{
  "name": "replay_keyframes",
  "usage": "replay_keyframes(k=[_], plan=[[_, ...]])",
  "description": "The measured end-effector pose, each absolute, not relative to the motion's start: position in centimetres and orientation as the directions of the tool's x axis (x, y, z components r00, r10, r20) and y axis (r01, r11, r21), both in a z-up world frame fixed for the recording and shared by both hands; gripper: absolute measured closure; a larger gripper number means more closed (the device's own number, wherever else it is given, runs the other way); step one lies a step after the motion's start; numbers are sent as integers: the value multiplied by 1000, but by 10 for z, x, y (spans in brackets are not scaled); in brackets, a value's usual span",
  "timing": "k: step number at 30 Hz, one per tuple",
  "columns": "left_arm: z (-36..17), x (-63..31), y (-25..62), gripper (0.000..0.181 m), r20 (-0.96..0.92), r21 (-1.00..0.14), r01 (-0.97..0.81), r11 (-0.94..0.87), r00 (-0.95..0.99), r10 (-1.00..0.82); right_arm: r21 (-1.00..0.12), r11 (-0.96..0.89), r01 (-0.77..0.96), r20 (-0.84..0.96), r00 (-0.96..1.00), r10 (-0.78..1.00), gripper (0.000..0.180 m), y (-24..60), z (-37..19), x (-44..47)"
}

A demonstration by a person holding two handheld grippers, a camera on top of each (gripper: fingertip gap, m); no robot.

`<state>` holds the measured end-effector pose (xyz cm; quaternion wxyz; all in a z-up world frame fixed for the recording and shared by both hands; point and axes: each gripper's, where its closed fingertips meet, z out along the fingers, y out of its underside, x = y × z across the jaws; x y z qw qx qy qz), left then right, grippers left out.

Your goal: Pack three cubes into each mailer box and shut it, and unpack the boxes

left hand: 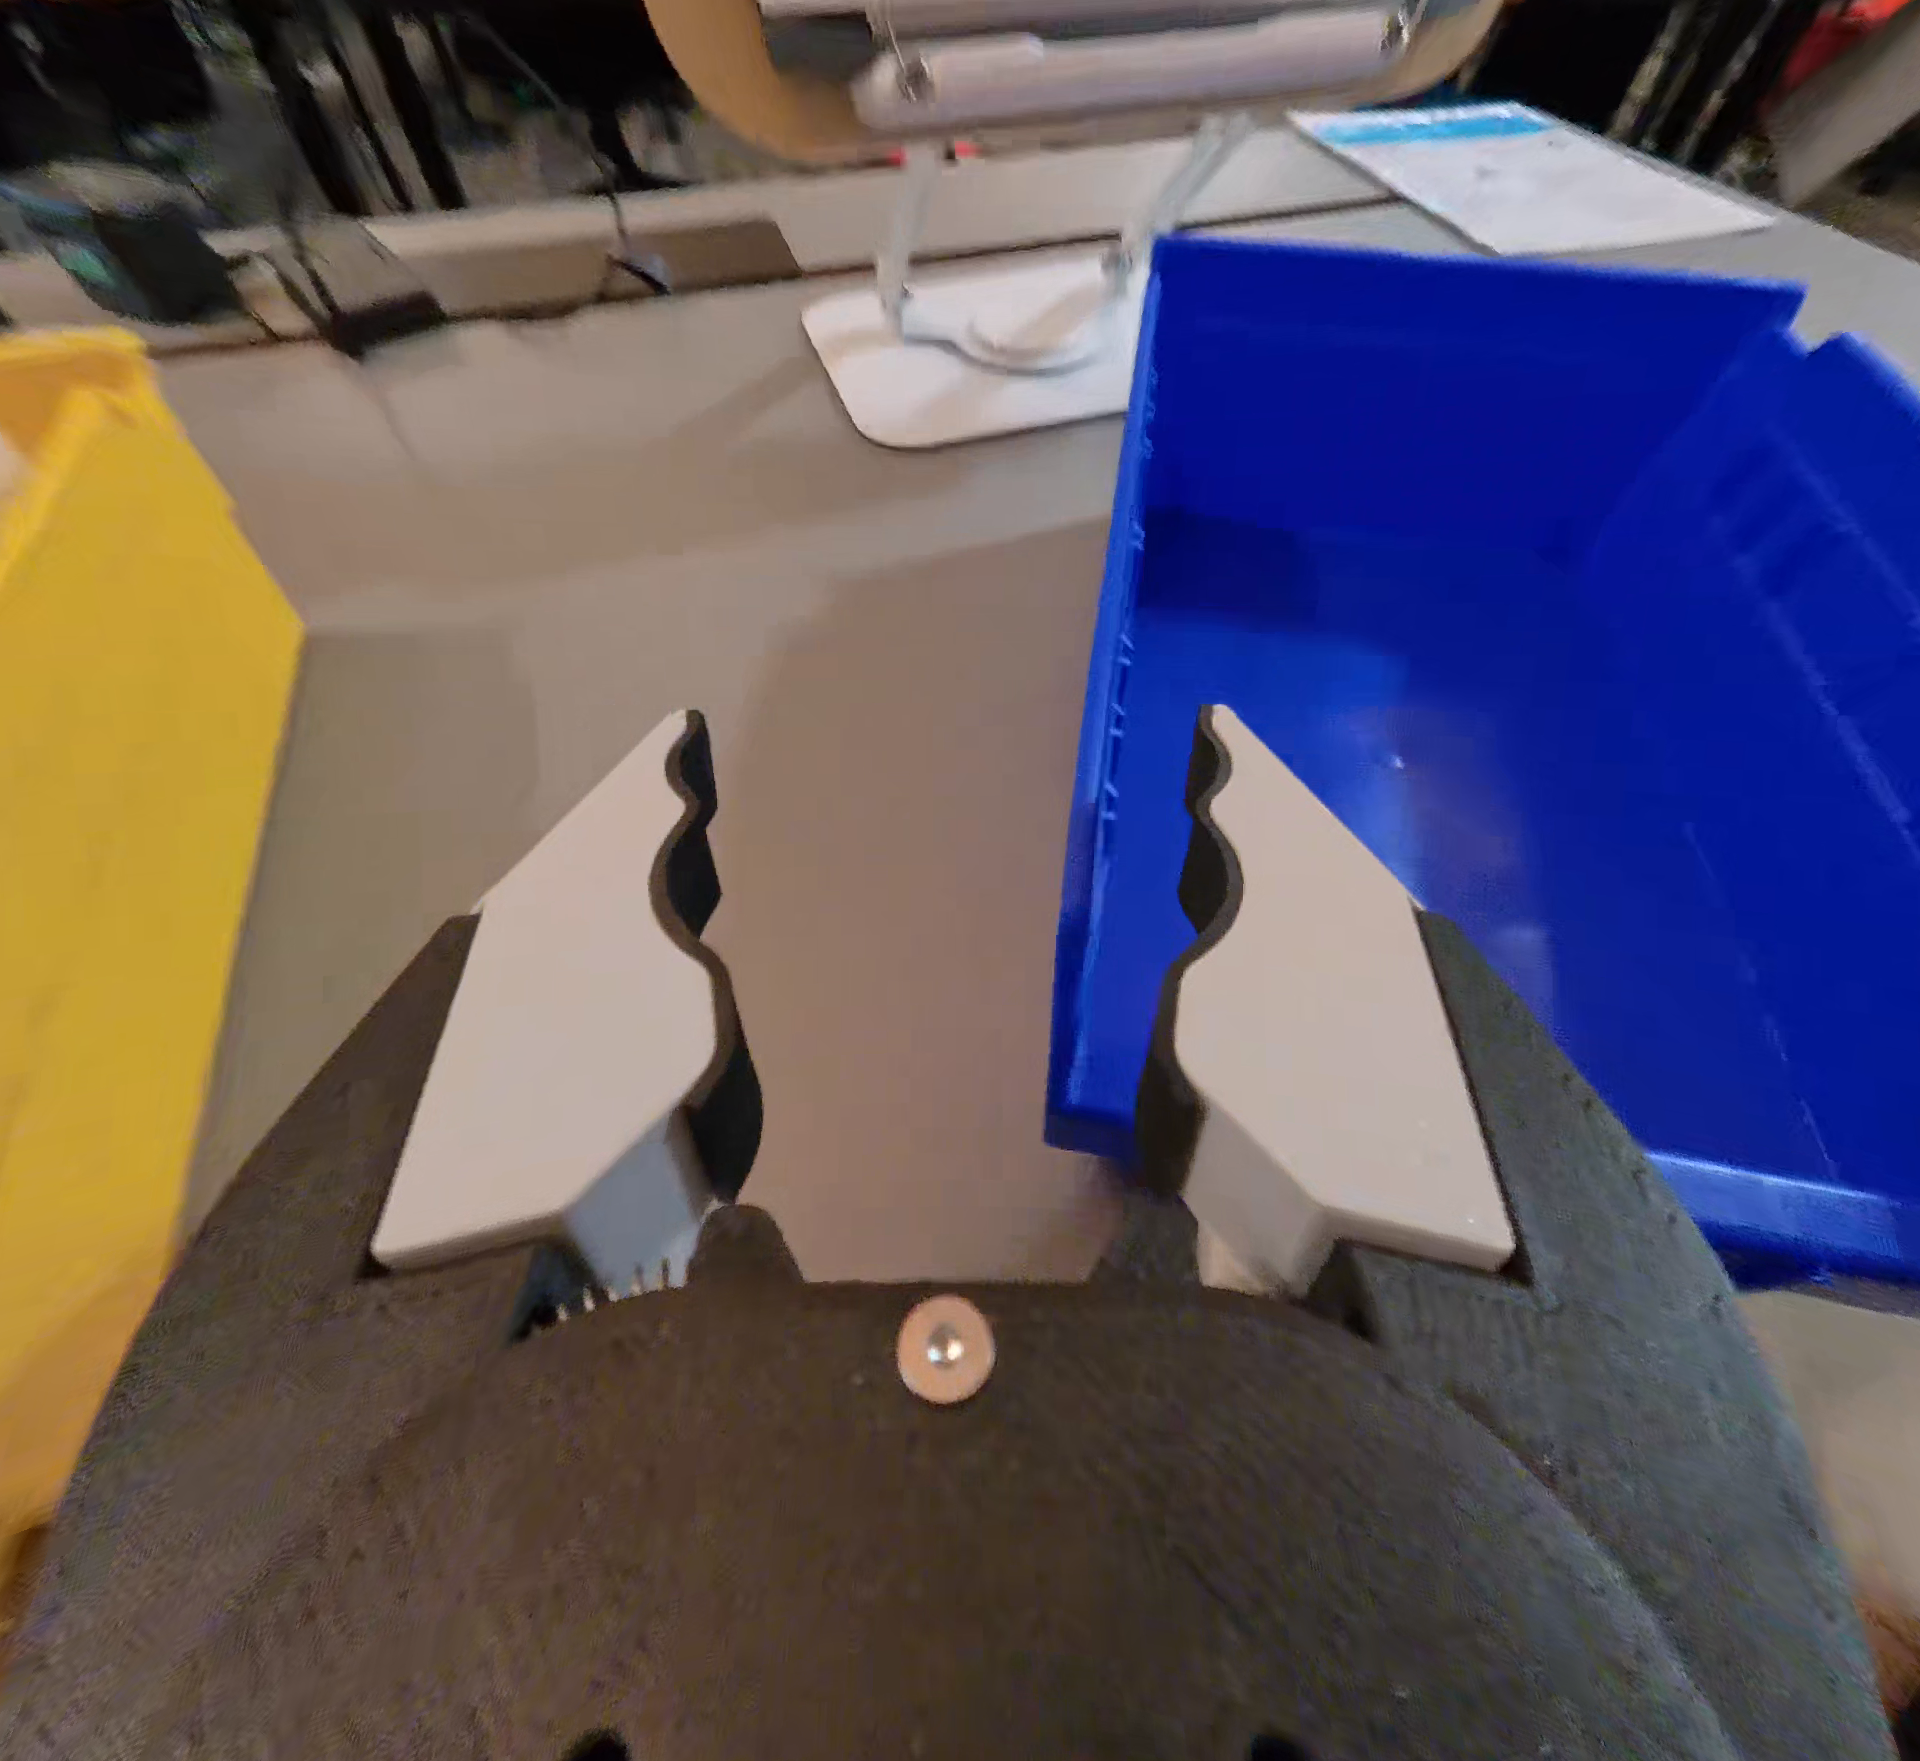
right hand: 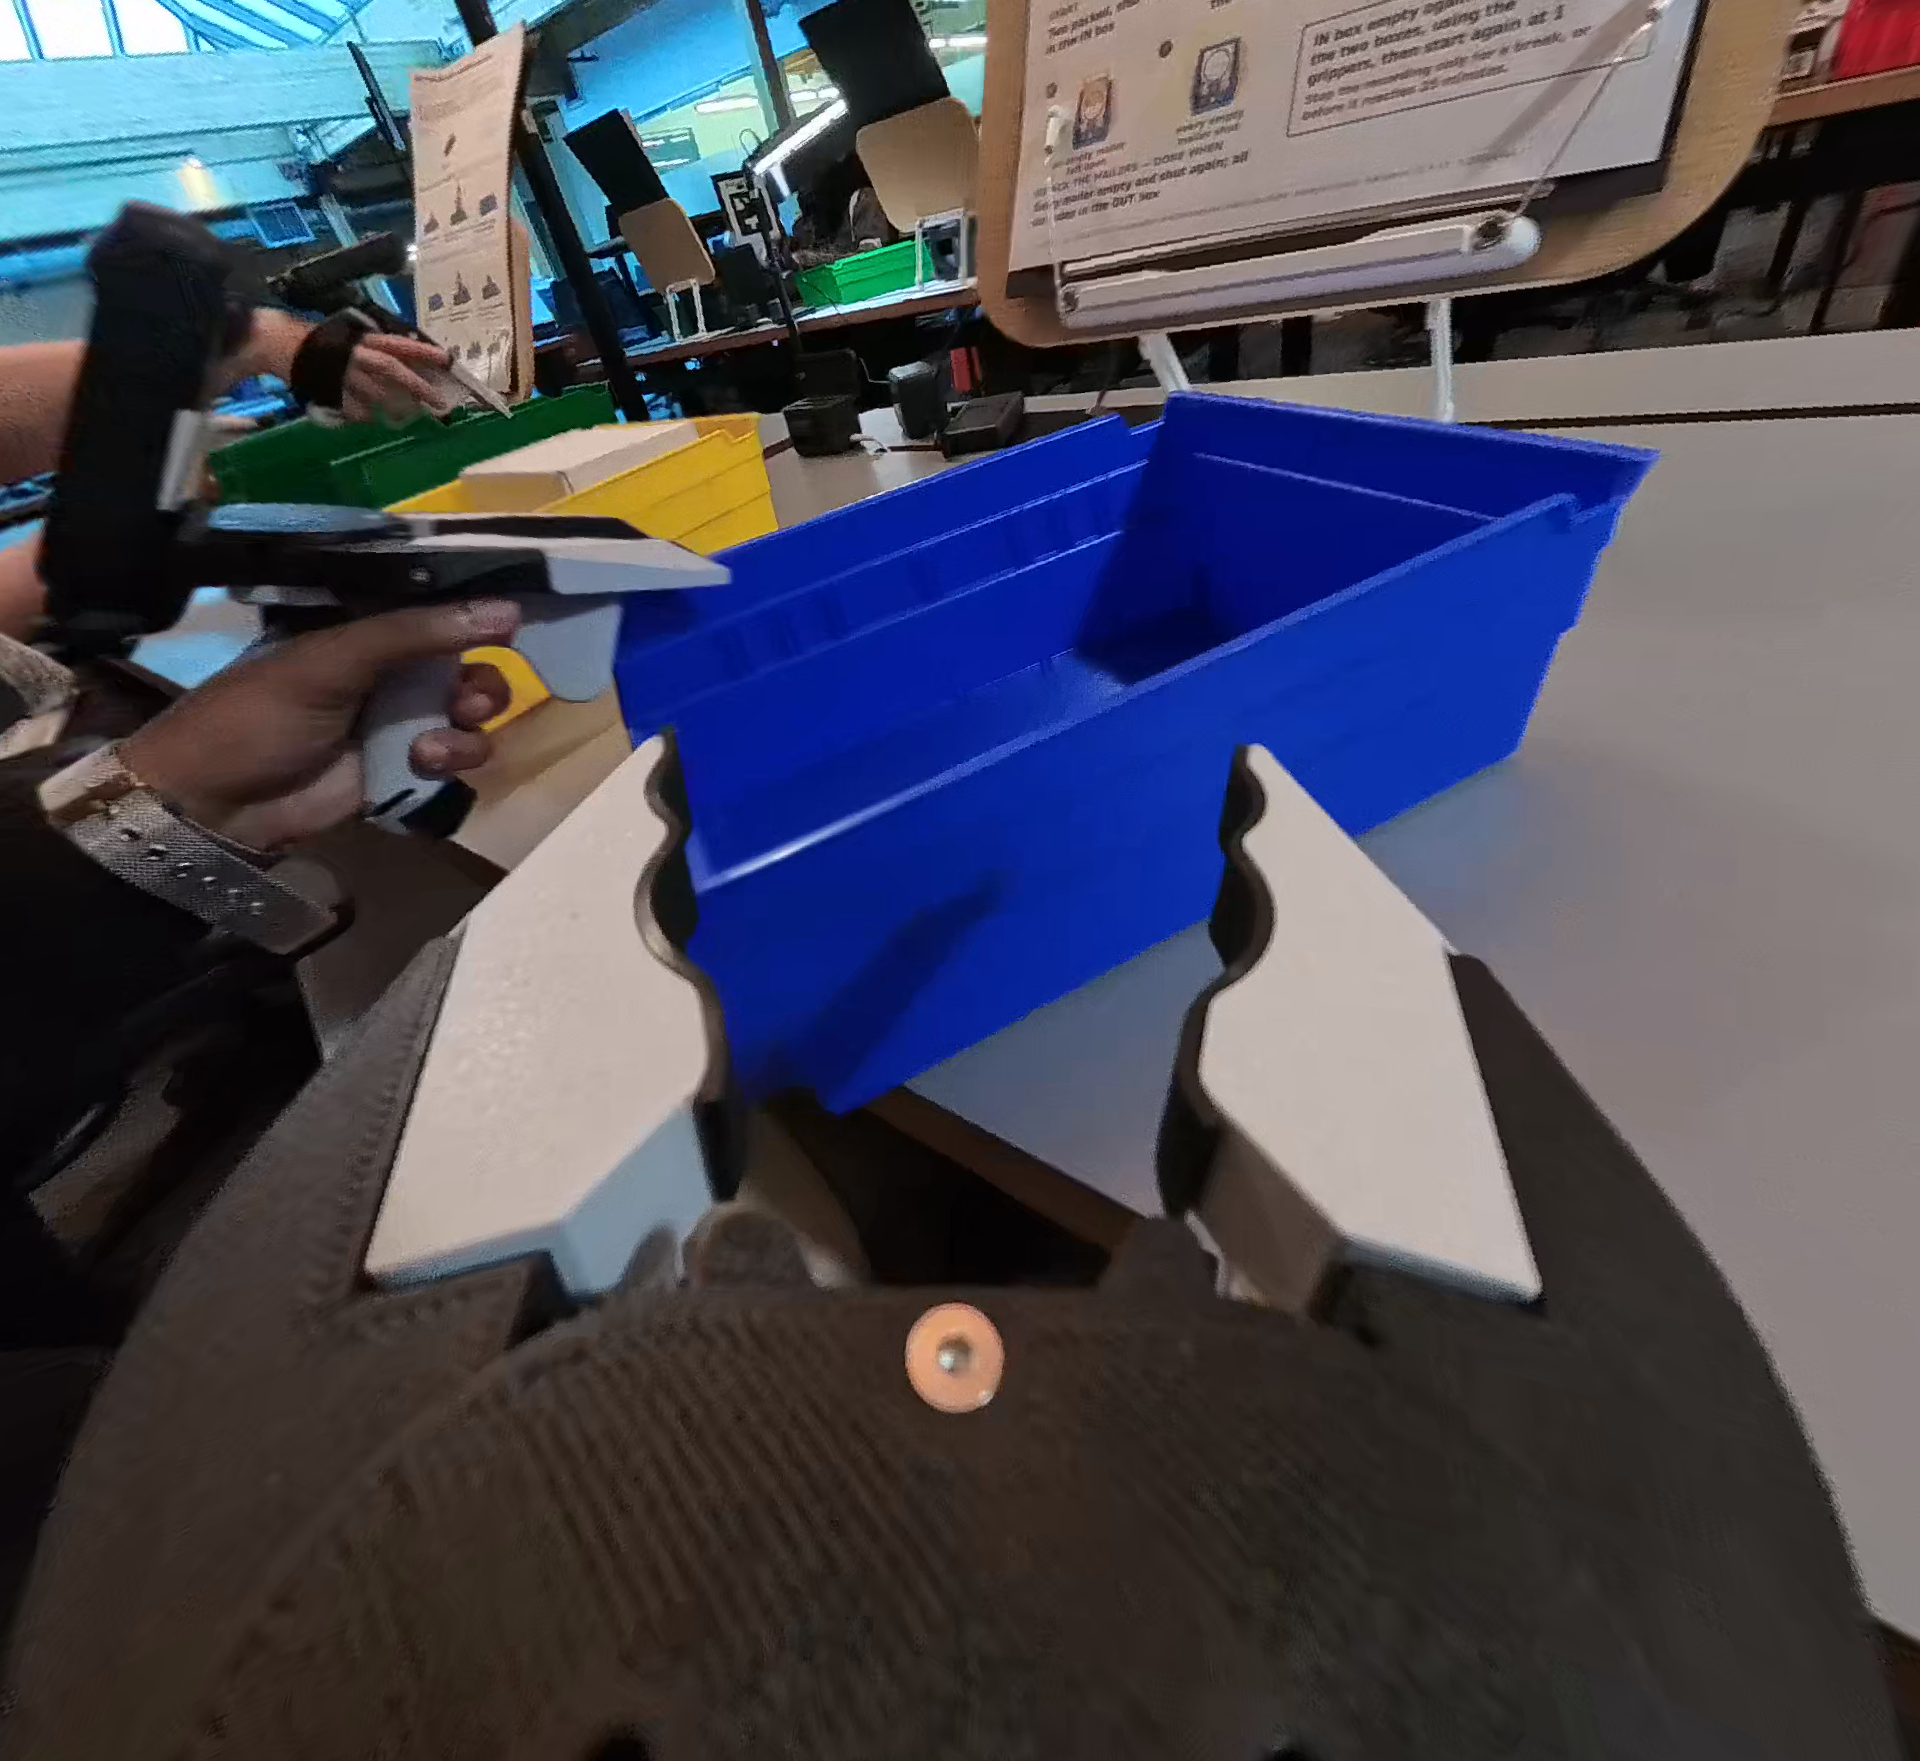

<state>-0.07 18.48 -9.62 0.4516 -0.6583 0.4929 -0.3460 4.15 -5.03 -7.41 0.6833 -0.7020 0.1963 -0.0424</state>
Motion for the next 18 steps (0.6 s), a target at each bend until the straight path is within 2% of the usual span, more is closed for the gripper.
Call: replay_keyframes(k=[11,18], plan=[[-131,31,141,93,46,-892,-445,-77,80,-996,-972,-110,-209,-159,924,-348,77,-30,-106,21],[-130,33,137,95,88,-895,-432,-109,68,-994,-973,-130,-192,-140,933,-332,80,-31,-107,18]])
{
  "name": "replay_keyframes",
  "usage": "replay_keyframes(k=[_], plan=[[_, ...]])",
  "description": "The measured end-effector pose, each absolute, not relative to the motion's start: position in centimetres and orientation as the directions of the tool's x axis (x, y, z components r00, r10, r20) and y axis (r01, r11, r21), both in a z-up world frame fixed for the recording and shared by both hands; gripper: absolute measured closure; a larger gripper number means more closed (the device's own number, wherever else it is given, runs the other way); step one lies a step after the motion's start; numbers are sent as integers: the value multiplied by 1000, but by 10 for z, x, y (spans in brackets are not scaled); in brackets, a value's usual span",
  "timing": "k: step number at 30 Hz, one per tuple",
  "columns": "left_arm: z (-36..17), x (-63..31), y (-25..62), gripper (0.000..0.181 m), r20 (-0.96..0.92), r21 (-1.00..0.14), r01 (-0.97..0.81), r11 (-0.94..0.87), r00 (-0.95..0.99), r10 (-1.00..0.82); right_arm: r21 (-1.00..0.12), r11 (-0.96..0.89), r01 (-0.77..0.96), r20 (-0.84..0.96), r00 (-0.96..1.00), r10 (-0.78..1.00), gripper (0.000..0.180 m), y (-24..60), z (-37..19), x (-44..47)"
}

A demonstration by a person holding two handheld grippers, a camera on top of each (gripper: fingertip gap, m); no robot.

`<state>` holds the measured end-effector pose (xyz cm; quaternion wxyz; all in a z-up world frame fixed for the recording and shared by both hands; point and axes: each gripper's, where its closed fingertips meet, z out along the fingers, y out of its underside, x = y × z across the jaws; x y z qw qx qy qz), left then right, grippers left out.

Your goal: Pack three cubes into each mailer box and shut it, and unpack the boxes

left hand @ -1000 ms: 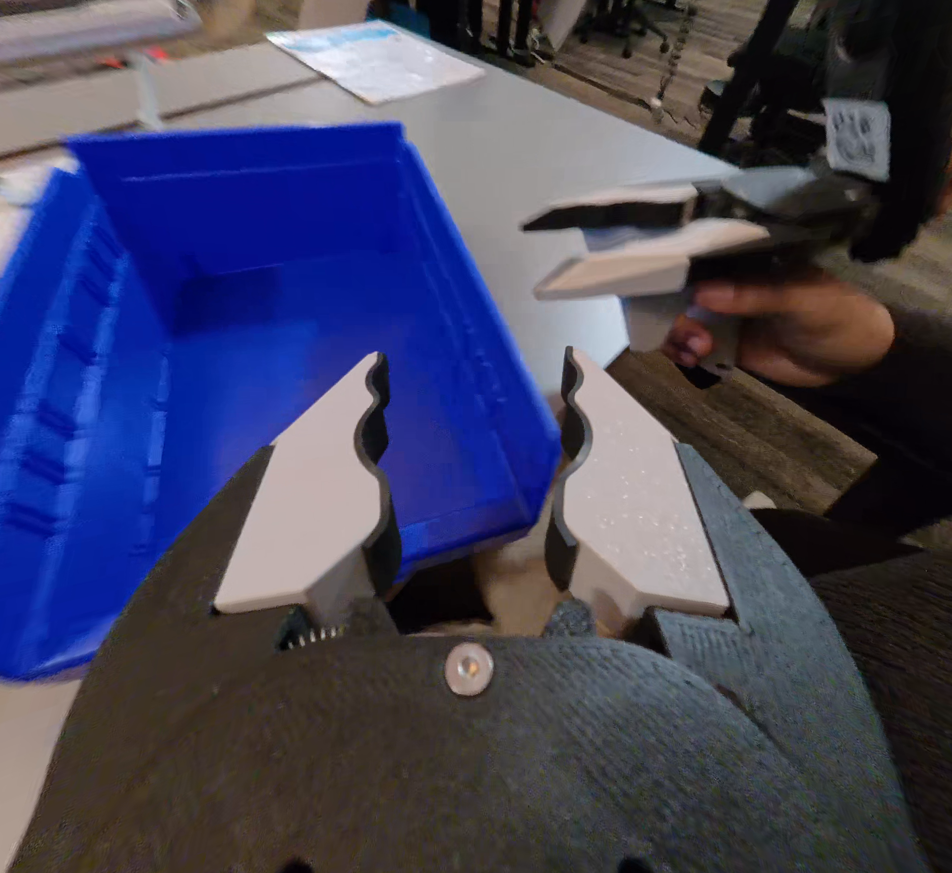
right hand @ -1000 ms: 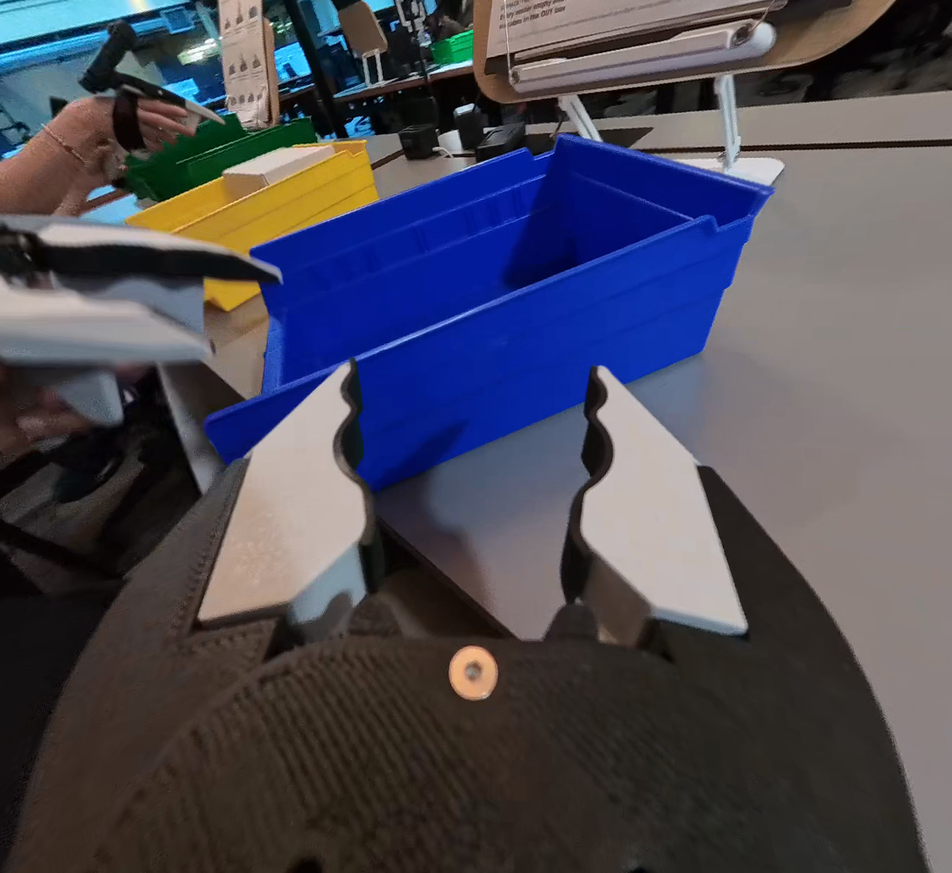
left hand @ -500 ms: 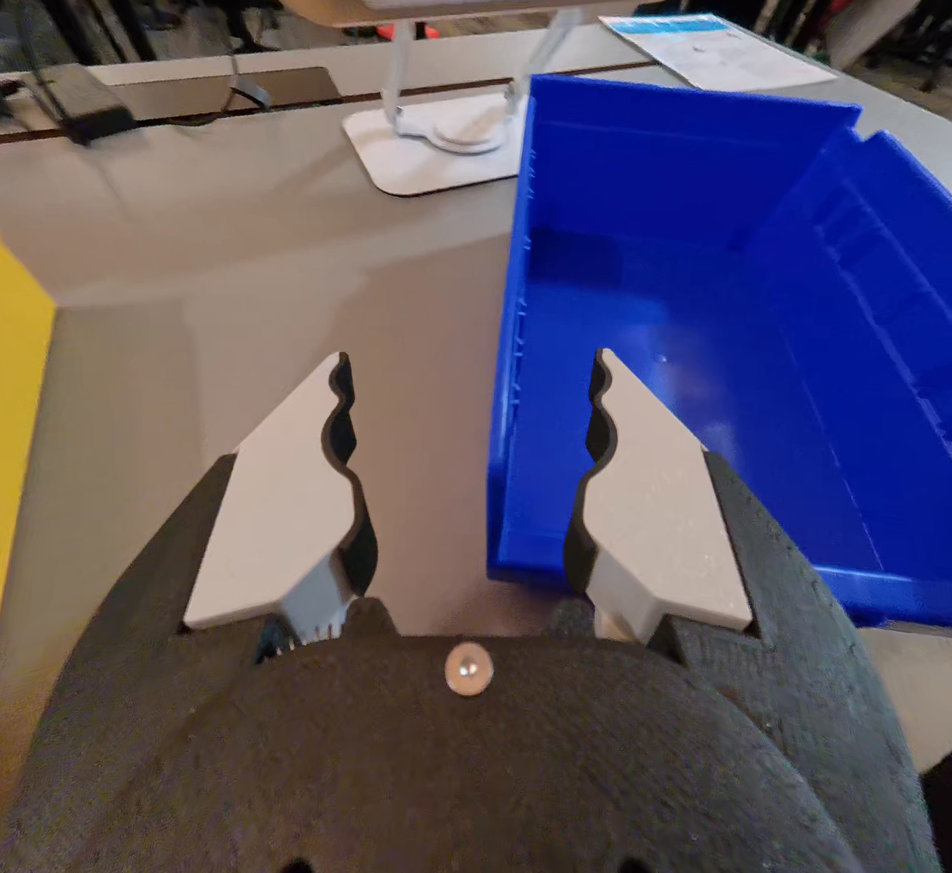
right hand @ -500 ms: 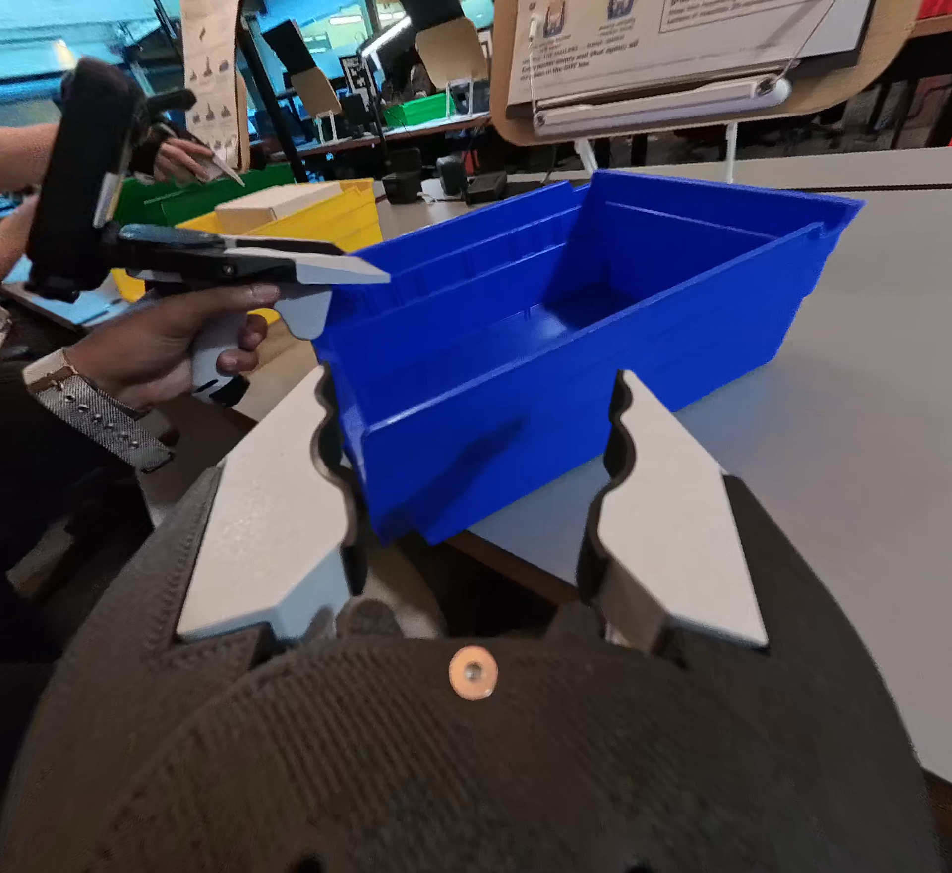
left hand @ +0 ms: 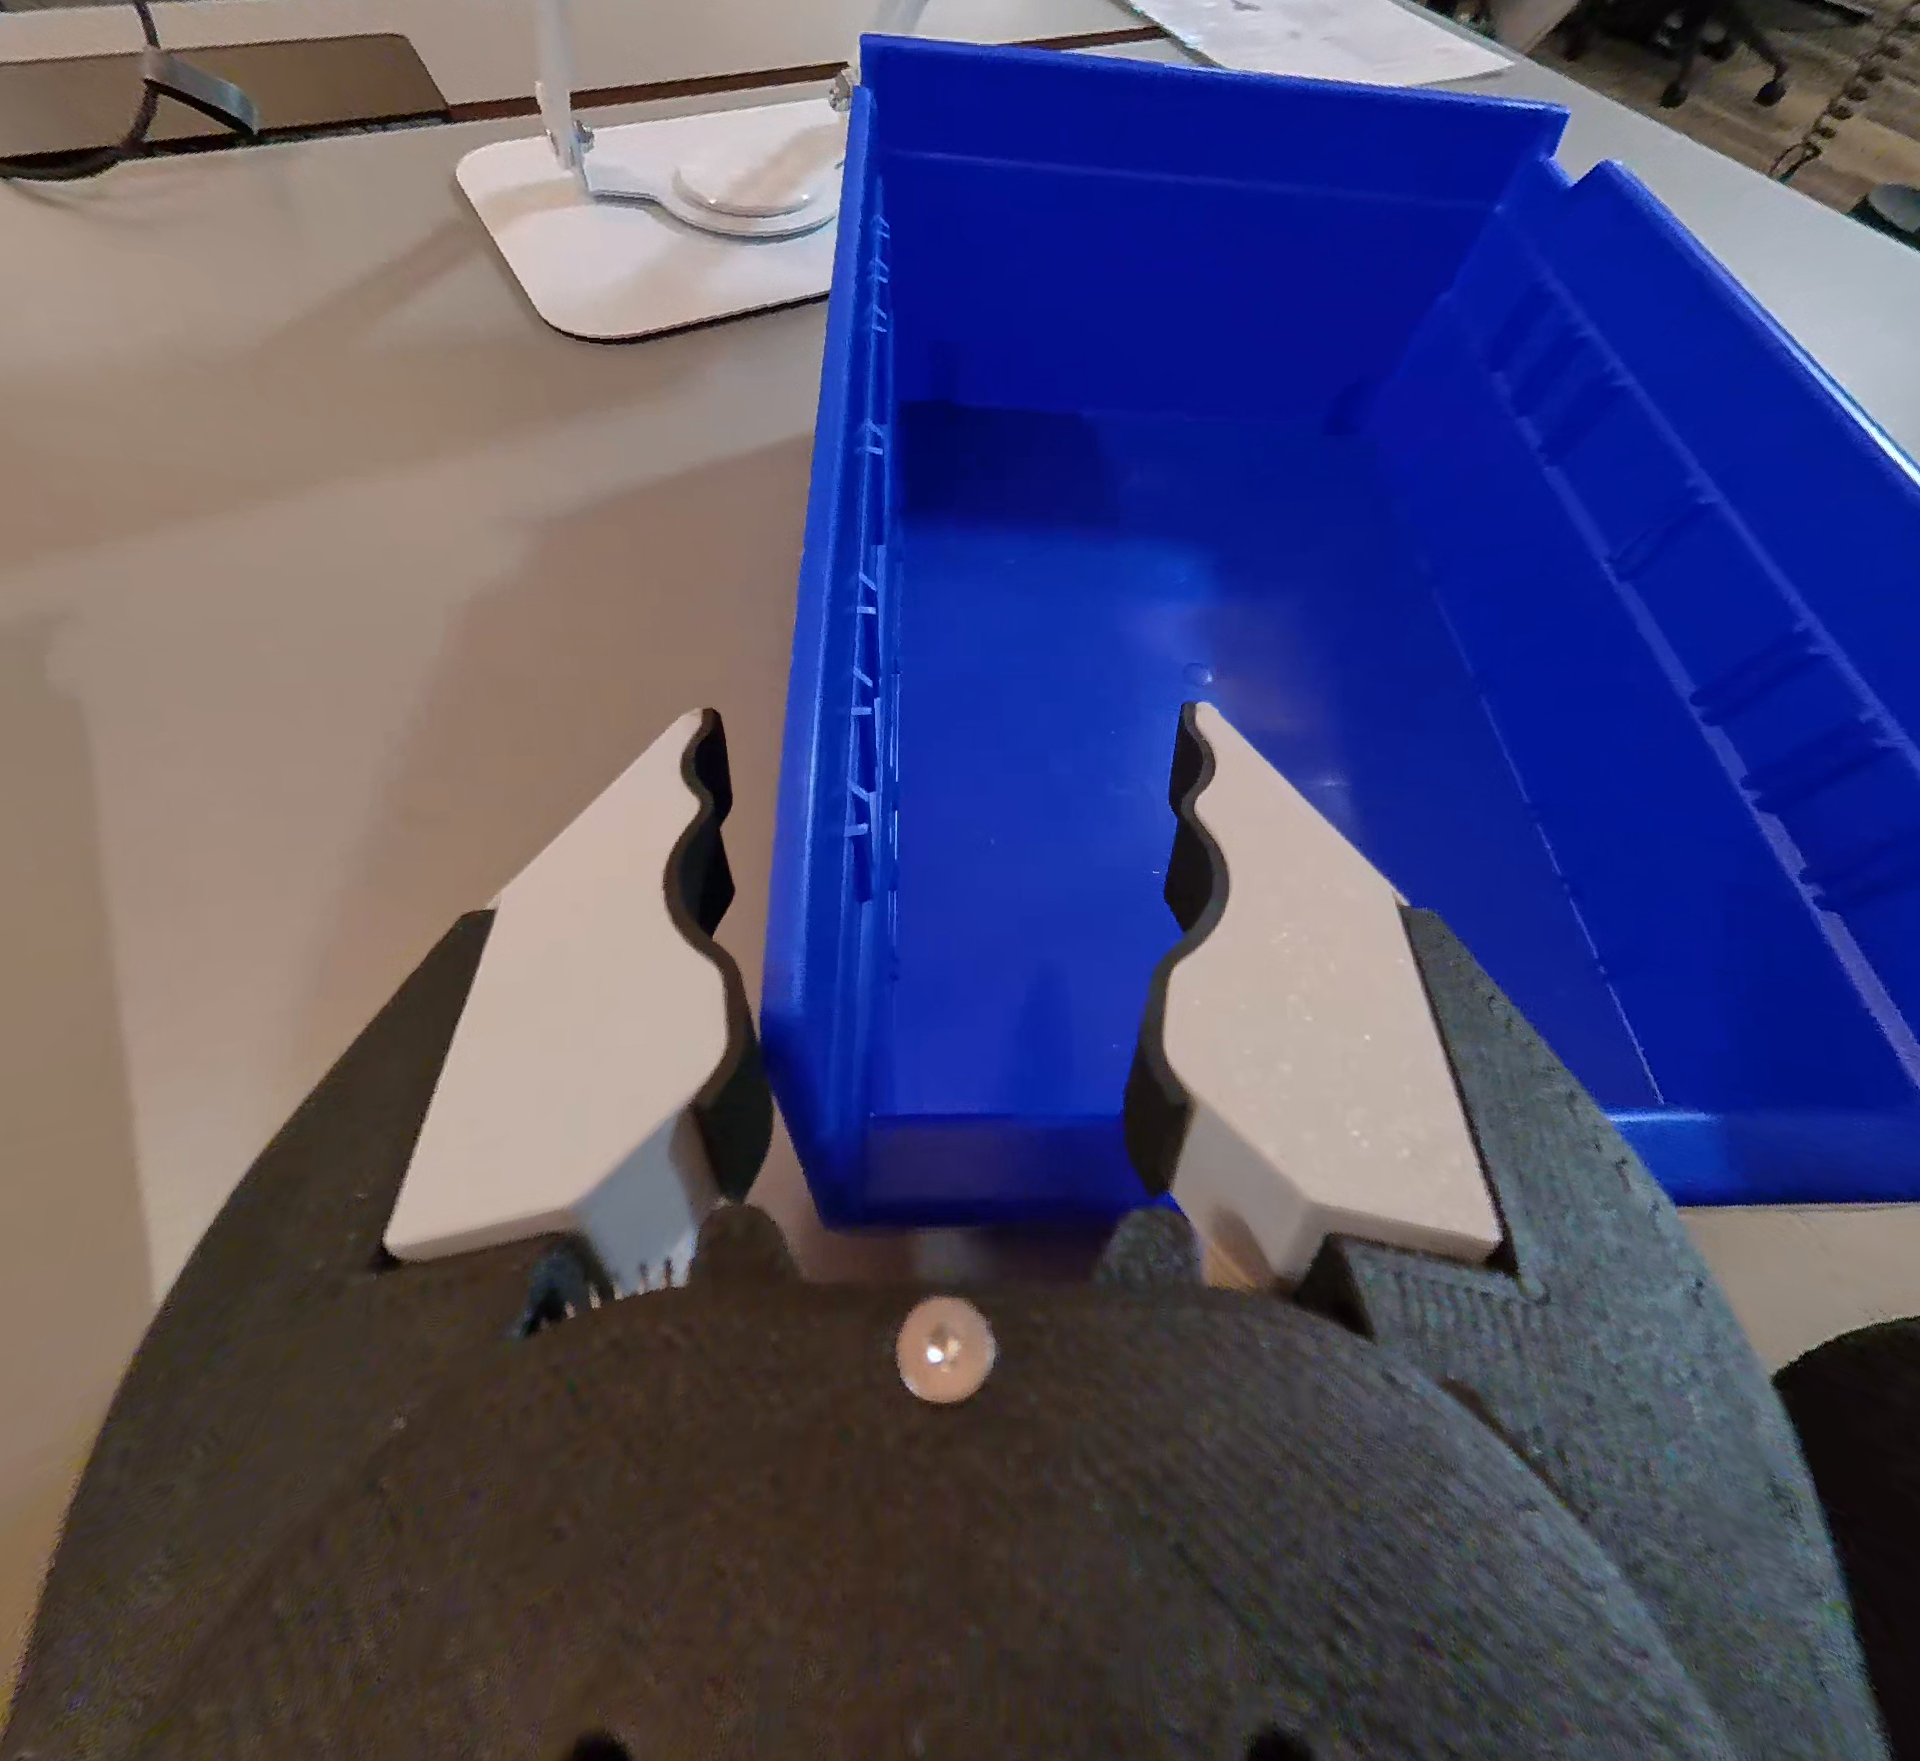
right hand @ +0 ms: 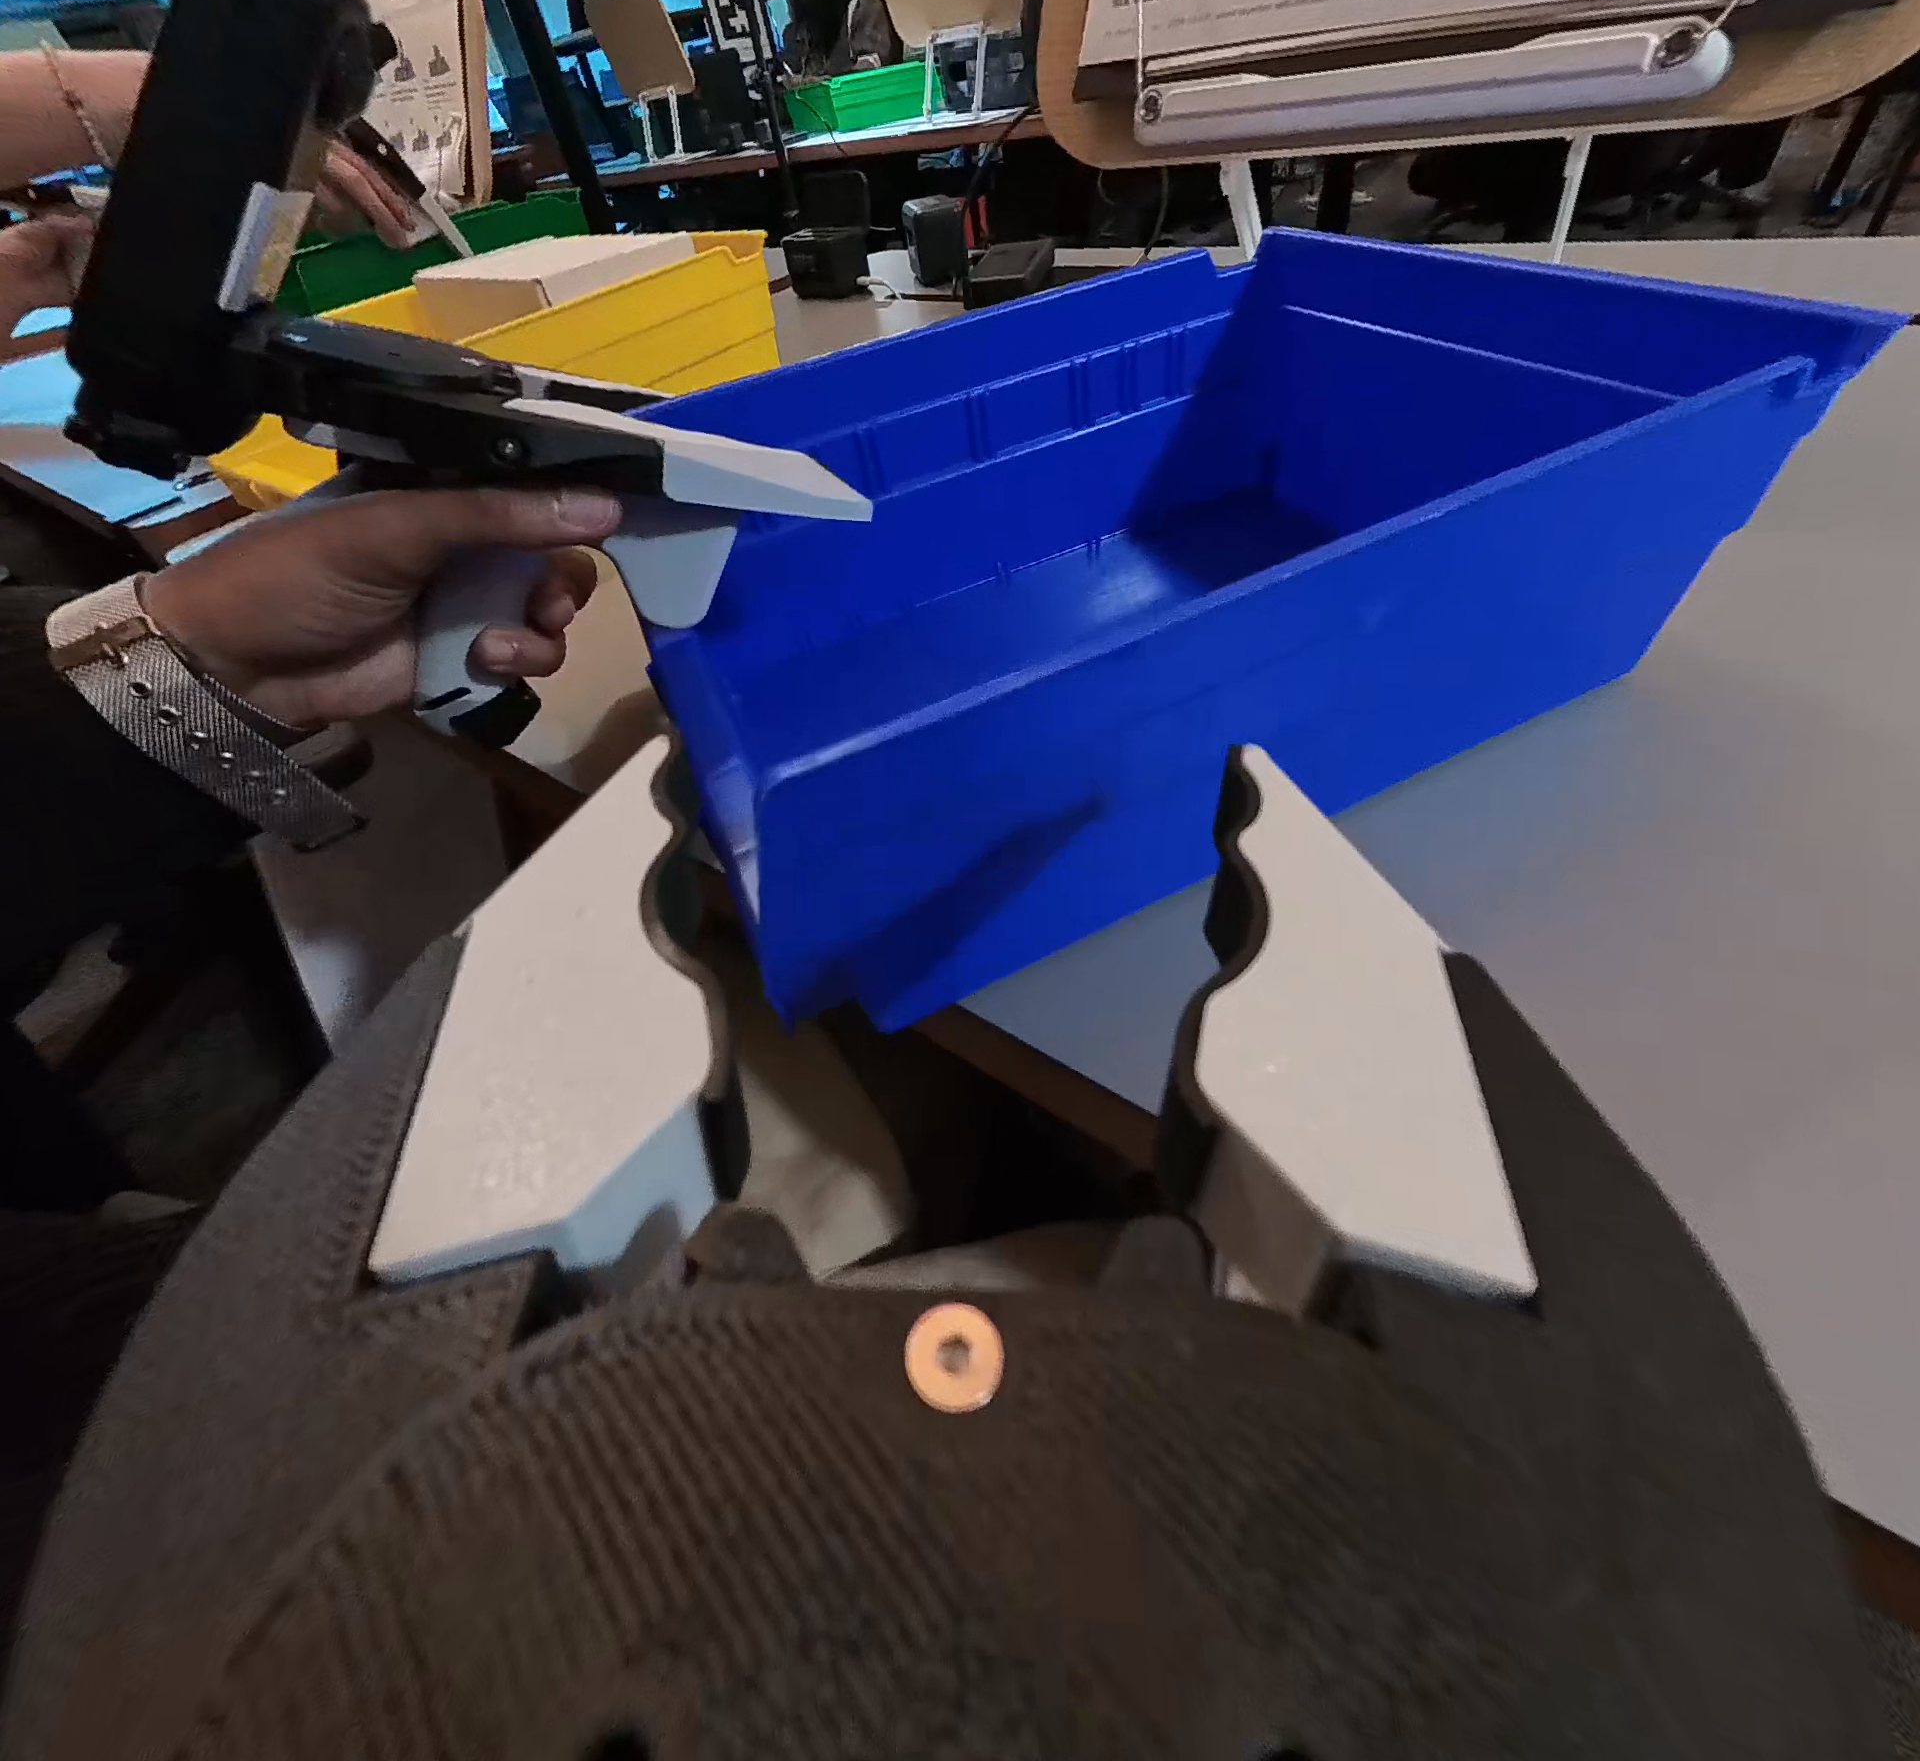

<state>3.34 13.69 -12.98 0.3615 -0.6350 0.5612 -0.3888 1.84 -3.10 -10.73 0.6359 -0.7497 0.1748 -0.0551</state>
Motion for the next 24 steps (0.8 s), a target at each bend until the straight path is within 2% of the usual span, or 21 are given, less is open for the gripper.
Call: replay_keyframes(k=[7,19,22,24], plan=[[-129,32,123,97,92,-900,-425,-95,28,-995,-971,-149,-188,-134,940,-314,82,-30,-107,12],[-129,33,86,103,79,-910,-412,-34,-93,-993,-956,-188,-223,-132,906,-402,87,-44,-117,41],[-130,33,77,103,53,-911,-413,5,-130,-990,-950,-178,-258,-160,888,-432,91,-49,-119,52],[-130,33,71,103,53,-911,-411,14,-153,-987,-949,-183,-258,-147,872,-467,101,-55,-120,63]])
